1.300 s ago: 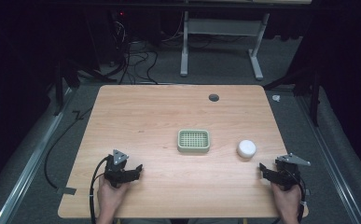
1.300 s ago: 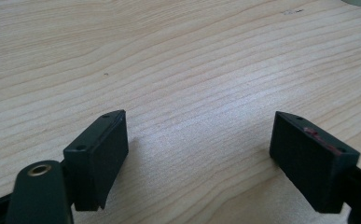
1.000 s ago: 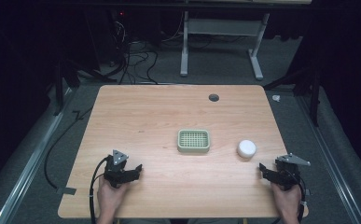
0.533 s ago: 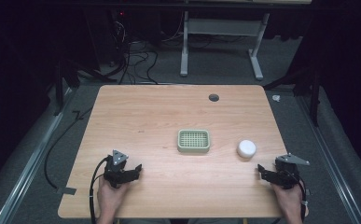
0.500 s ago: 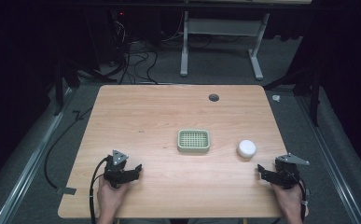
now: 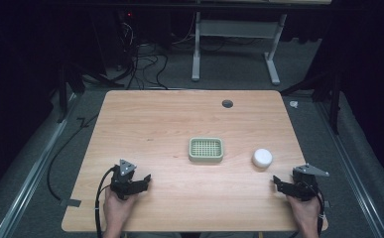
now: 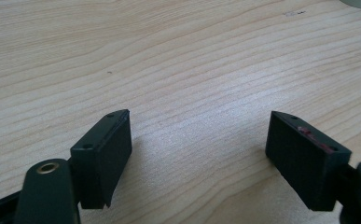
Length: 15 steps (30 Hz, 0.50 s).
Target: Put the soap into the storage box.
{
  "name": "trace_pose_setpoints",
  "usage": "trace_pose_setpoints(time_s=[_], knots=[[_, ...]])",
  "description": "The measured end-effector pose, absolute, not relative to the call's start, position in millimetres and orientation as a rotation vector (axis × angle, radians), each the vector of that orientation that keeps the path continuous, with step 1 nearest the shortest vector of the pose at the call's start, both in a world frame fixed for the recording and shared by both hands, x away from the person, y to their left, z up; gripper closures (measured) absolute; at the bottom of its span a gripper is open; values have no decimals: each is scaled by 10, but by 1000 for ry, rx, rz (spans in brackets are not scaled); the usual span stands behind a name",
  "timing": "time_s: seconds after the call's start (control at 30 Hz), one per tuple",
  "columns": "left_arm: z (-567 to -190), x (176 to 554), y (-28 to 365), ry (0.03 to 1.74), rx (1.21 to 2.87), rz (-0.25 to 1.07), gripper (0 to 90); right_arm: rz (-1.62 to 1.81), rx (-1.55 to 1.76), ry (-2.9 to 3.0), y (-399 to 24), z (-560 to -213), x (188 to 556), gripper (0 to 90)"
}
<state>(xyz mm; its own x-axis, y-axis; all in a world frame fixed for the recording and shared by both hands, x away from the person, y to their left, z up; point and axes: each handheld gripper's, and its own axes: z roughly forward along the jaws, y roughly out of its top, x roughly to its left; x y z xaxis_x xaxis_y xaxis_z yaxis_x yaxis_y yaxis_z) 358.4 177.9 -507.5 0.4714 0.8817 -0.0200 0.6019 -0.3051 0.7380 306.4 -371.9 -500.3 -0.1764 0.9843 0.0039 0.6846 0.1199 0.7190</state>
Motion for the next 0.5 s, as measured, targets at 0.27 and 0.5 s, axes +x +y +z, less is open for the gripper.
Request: trace_pose_setpoints(time_s=[0.27, 0.5], knots=[[-5075, 3584, 1779, 1227, 2027, 517, 230, 875, 1627, 1903, -3674, -4958, 2974, 230], [-5075, 3584, 1779, 1227, 2027, 517, 230, 889, 1620, 1886, -3637, -4946, 2878, 252]])
